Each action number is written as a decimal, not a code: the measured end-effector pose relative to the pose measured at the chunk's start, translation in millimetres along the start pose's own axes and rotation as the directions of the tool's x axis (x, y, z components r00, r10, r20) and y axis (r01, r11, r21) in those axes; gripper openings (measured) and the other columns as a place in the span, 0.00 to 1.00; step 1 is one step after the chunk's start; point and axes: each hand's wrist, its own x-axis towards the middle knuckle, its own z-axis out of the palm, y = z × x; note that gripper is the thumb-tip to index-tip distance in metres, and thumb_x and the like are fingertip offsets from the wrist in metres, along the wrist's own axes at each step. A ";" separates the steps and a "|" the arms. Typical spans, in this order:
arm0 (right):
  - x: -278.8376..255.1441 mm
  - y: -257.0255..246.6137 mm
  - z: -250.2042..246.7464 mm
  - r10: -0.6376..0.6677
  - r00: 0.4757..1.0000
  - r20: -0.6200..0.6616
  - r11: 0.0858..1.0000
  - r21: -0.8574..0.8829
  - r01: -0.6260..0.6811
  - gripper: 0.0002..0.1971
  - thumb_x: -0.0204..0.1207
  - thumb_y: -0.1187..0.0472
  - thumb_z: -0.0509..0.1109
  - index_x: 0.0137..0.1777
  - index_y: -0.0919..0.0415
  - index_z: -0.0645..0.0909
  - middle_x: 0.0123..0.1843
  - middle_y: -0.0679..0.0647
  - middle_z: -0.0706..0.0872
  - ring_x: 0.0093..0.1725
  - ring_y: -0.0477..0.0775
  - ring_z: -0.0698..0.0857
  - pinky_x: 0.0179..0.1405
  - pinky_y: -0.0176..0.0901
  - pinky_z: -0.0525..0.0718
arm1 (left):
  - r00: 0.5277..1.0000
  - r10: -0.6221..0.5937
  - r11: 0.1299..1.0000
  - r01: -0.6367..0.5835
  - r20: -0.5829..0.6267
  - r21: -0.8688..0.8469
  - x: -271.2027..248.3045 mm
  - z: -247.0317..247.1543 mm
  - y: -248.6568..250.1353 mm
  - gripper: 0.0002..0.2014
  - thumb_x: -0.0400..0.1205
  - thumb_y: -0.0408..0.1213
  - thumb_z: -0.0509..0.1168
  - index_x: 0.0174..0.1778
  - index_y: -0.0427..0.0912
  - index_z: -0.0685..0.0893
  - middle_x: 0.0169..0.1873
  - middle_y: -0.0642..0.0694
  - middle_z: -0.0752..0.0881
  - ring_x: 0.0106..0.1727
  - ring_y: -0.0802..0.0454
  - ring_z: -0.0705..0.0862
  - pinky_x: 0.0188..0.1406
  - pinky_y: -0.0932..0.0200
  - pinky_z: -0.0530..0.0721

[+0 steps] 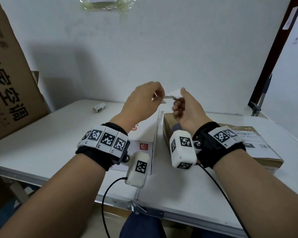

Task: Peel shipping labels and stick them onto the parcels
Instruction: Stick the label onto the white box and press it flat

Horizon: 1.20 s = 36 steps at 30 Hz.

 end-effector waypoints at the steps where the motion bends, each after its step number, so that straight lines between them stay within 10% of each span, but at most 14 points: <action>1: -1.0 -1.2 0.1 0.003 0.999 0.041 1.000 -0.011 -0.003 0.19 0.80 0.43 0.65 0.37 0.59 0.79 0.29 0.50 0.77 0.26 0.45 0.75 0.20 0.32 0.73 | 0.997 -0.078 0.995 0.077 -0.023 -0.070 0.4 -0.7 0.1 0.03 0.80 0.35 0.65 0.45 0.45 0.83 0.41 0.56 0.85 0.43 0.57 0.83 0.45 0.64 0.83; 3: -2.2 -1.2 1.3 -0.033 0.996 0.088 0.996 -0.078 0.040 0.22 0.80 0.39 0.62 0.39 0.57 0.82 0.33 0.50 0.78 0.30 0.46 0.76 0.28 0.33 0.75 | 0.971 -0.237 0.955 0.229 -0.017 -0.190 1.0 -2.8 0.9 0.02 0.79 0.37 0.67 0.45 0.45 0.85 0.40 0.56 0.86 0.40 0.58 0.83 0.36 0.71 0.78; 7: -0.8 1.1 0.1 -0.151 0.975 0.160 0.962 -0.203 0.183 0.29 0.79 0.31 0.52 0.44 0.50 0.88 0.48 0.47 0.81 0.48 0.47 0.78 0.50 0.42 0.76 | 0.880 -0.467 0.759 0.447 0.083 -0.473 3.8 -10.8 -5.3 0.03 0.78 0.34 0.68 0.40 0.46 0.82 0.43 0.47 0.89 0.40 0.53 0.84 0.47 0.51 0.86; 11: 0.0 -3.9 -5.7 -0.176 0.931 0.320 0.928 -0.262 0.265 0.13 0.82 0.52 0.64 0.41 0.48 0.88 0.66 0.45 0.81 0.70 0.50 0.74 0.71 0.48 0.69 | 0.783 -0.501 0.508 0.610 0.368 -0.608 -2.2 -23.5 -13.7 0.05 0.78 0.28 0.69 0.40 0.43 0.82 0.39 0.47 0.87 0.40 0.52 0.84 0.51 0.55 0.87; 16: 8.8 -3.0 -5.9 -0.229 0.892 0.391 0.882 -0.304 0.360 0.15 0.78 0.75 0.63 0.47 0.58 0.88 0.54 0.53 0.90 0.56 0.52 0.87 0.55 0.40 0.85 | 0.696 -0.437 0.377 0.717 0.570 -0.586 -13.6 -31.0 -14.0 0.08 0.78 0.26 0.68 0.37 0.43 0.82 0.36 0.46 0.88 0.34 0.54 0.86 0.48 0.57 0.85; 22: 13.2 7.3 -2.6 -0.274 0.893 0.356 0.821 -0.397 0.410 0.12 0.76 0.76 0.67 0.51 0.65 0.88 0.54 0.61 0.90 0.56 0.60 0.89 0.60 0.51 0.87 | 0.729 -0.471 0.519 0.685 0.497 -0.512 -23.2 -29.7 -21.0 0.13 0.79 0.30 0.70 0.58 0.42 0.81 0.50 0.43 0.88 0.41 0.52 0.86 0.56 0.51 0.84; 28: 19.9 12.9 0.3 -0.351 0.867 0.354 0.757 -0.438 0.485 0.13 0.73 0.74 0.71 0.48 0.56 0.90 0.50 0.55 0.91 0.51 0.52 0.88 0.60 0.48 0.87 | 0.979 -0.128 0.978 0.152 0.161 -0.145 -27.8 -25.7 -32.2 0.19 0.79 0.30 0.68 0.62 0.55 0.83 0.62 0.57 0.81 0.62 0.55 0.80 0.62 0.56 0.78; 32: 21.2 13.5 4.0 -0.360 0.868 0.341 0.762 -0.429 0.485 0.11 0.75 0.74 0.69 0.42 0.59 0.90 0.45 0.57 0.92 0.50 0.55 0.90 0.58 0.47 0.88 | 0.975 0.197 0.978 -0.202 0.099 0.045 -25.3 -27.2 -30.7 0.15 0.81 0.33 0.66 0.63 0.46 0.85 0.62 0.50 0.84 0.61 0.50 0.79 0.65 0.62 0.71; 36: 24.2 13.2 5.5 -0.350 0.879 0.324 0.772 -0.432 0.467 0.11 0.76 0.73 0.67 0.47 0.63 0.90 0.49 0.58 0.92 0.53 0.55 0.89 0.54 0.41 0.88 | 0.945 0.160 0.964 -0.211 0.285 0.160 -26.2 -26.1 -25.7 0.24 0.74 0.59 0.66 0.62 0.52 0.86 0.59 0.51 0.86 0.60 0.46 0.80 0.61 0.46 0.77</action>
